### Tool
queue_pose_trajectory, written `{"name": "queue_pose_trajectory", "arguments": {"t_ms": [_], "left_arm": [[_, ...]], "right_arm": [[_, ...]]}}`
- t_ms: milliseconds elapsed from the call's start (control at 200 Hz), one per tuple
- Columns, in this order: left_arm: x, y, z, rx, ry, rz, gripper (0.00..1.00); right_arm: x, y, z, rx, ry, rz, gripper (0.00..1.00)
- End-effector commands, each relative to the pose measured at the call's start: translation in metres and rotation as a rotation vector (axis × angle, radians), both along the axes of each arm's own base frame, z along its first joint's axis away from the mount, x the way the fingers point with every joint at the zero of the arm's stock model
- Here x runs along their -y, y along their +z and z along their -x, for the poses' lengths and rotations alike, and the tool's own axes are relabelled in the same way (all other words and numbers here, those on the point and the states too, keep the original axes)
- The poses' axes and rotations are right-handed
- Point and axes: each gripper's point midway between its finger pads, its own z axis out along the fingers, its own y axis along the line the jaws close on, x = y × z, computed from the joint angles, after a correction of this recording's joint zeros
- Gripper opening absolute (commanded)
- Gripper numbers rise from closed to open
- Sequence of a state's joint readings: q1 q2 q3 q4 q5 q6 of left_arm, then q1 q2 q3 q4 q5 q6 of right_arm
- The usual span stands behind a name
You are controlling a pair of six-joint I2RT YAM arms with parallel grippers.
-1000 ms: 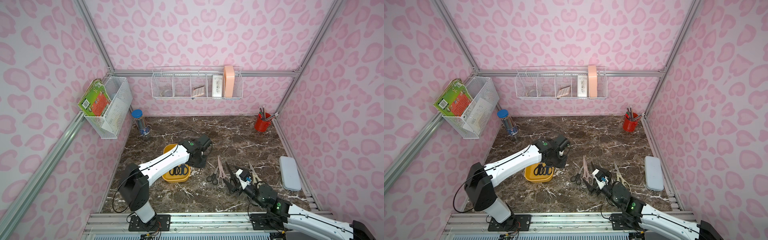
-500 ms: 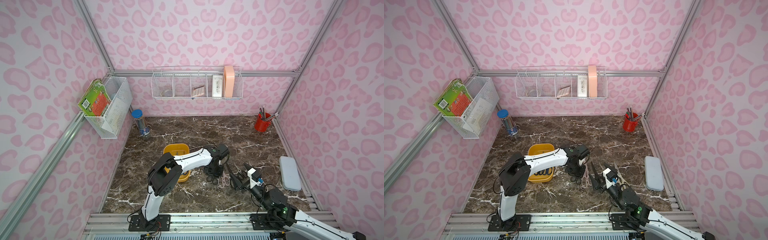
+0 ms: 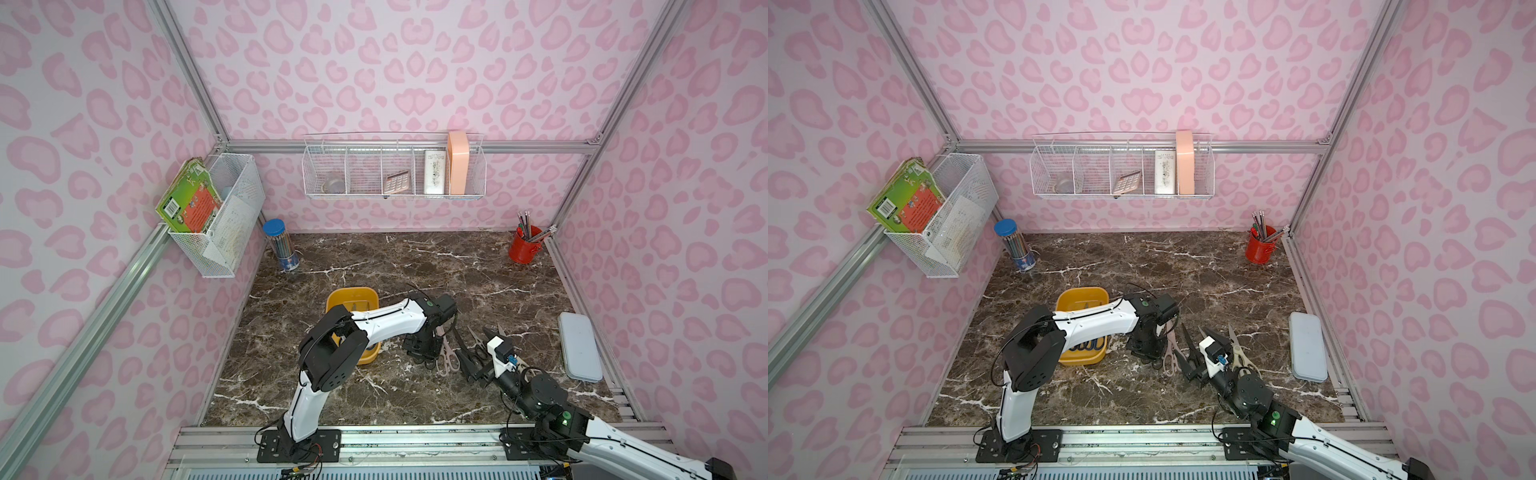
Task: Put the scissors into the storage box
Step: Pick up the scissors from the center of the board.
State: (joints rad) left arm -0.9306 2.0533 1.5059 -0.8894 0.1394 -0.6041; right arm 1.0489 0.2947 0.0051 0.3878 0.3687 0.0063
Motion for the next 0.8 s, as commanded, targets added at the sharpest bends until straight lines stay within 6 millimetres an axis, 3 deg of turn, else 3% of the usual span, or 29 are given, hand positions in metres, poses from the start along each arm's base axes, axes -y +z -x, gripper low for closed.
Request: {"name": "queue_pose_trajectory", "arguments": {"t_ms": [0,250,585,630,795], "left_arm": [[-0.003,-0.008,0.001,-0.009,0.001,-0.026,0.36],[-0.001,-0.019,-0.003,-0.008,-0.009,-0.051,0.33],[-0.012,-0.028,-0.007,0.002,0.003,-0.123,0.05],[-0.012,-0.027,-0.007,0.004,0.004,-0.125,0.00],[-0.013,-0.014,-0.014,0.053,-0.004,-0.117,0.00]], "right_arm": [[0.000,-0.006,0.001,0.001,0.004,-0.006,0.95],[0.002,-0.003,0.002,0.011,0.003,-0.022,0.95],[0.003,-0.003,0.003,0.016,0.008,-0.028,0.95],[0.003,-0.002,0.003,0.016,0.007,-0.029,0.95],[0.003,-0.003,0.003,0.017,0.006,-0.026,0.95]]}}
